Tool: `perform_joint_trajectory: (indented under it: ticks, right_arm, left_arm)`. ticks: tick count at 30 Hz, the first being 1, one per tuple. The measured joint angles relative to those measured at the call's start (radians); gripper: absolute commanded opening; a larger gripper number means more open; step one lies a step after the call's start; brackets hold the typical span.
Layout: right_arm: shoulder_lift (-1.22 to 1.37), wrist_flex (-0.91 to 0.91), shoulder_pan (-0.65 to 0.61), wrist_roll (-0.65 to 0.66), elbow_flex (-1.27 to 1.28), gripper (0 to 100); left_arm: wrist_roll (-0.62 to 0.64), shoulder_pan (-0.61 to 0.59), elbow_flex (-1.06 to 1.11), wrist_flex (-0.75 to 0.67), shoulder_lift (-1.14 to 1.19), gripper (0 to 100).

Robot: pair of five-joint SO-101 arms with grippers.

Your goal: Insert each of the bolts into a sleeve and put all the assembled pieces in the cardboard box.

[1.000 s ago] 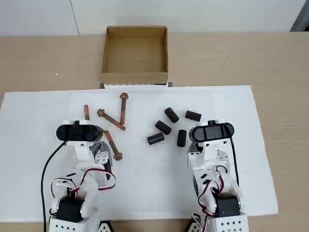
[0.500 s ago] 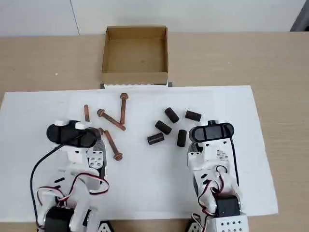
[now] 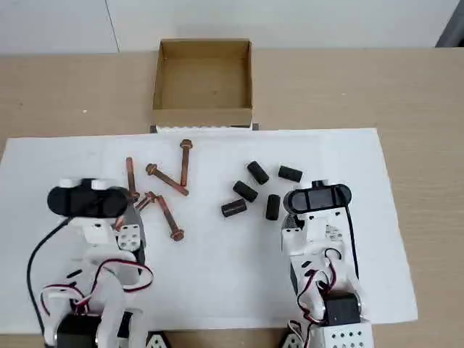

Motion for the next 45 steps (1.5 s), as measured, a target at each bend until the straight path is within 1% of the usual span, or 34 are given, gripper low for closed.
perform_joint_trajectory:
  ticks: [5,11,15,20,23,27,30,33,35,40,45]
  right_arm:
    - [0.0,0.068,0.002,0.0,-0.06,0.4]
    - [0.0,0.212,0.002,-0.021,-0.261,0.6]
    - [0.043,0.267,0.003,-0.025,-0.381,0.6]
    - [0.275,0.278,0.003,-0.028,-0.578,0.7]
    - [0.483,0.284,0.006,-0.028,-0.72,0.7]
    - [0.776,0.344,0.006,-0.028,-0.922,0.5]
    - [0.973,0.414,0.005,-0.028,-1.056,0.6]
    - [1.143,0.471,0.003,-0.028,-1.166,0.7]
    - [1.24,0.491,0.002,-0.028,-1.226,0.6]
    - [1.424,0.519,-0.08,-0.029,-1.343,0.7]
    - [1.527,0.52,-0.176,-0.048,-1.366,0.8]
  left_arm:
    - [0.0,-0.003,-0.08,-0.061,0.146,0]
    - [0.0,-0.003,-0.203,-0.068,0.382,0]
    - [0.0,-0.002,-0.284,-0.068,0.522,0]
    - [-0.008,-0.002,-0.393,-0.058,0.664,1]
    - [-0.008,-0.002,-0.468,-0.017,0.744,1]
    - [-0.008,-0.002,-0.54,0.06,0.855,1]
    - [-0.063,-0.003,-0.578,0.109,0.937,1]
    - [-0.169,-0.005,-0.606,0.153,1.017,1]
    - [-0.184,-0.005,-0.609,0.166,1.062,1]
    - [-0.184,-0.052,-0.609,0.172,1.146,1]
    - [-0.184,-0.124,-0.609,0.172,1.2,1]
